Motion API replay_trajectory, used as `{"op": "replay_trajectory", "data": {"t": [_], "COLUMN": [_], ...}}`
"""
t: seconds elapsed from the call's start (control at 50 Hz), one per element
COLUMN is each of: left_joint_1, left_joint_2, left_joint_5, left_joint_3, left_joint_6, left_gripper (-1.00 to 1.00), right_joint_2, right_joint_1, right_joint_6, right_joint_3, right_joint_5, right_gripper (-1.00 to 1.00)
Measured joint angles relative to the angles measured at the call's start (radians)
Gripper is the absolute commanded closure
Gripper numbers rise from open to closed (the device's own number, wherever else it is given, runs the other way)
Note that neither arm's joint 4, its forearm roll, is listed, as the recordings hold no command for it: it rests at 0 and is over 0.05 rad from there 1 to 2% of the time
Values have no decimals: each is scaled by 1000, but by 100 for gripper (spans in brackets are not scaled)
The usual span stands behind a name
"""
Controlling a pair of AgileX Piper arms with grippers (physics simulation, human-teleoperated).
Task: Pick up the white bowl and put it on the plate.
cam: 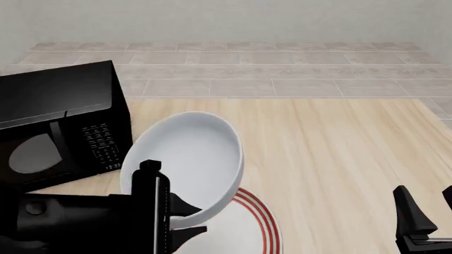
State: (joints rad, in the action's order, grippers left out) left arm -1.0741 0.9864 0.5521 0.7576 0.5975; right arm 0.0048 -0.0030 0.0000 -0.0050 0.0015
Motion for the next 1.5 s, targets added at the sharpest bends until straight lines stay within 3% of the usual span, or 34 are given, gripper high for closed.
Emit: {"op": "replay_trajectory", "data": {"t": [1.5], "left_joint_1": [-85], "left_joint_2": [163], "left_joint_5": [-235], "left_joint_3": [-190], "left_joint_6": [-89], "left_gripper": [100], "right_joint_2": [0], "right_joint_1": [0], "right_joint_6": [0], "right_joint_3": [0], "right_joint_5": [0], "right_gripper": [-100]}}
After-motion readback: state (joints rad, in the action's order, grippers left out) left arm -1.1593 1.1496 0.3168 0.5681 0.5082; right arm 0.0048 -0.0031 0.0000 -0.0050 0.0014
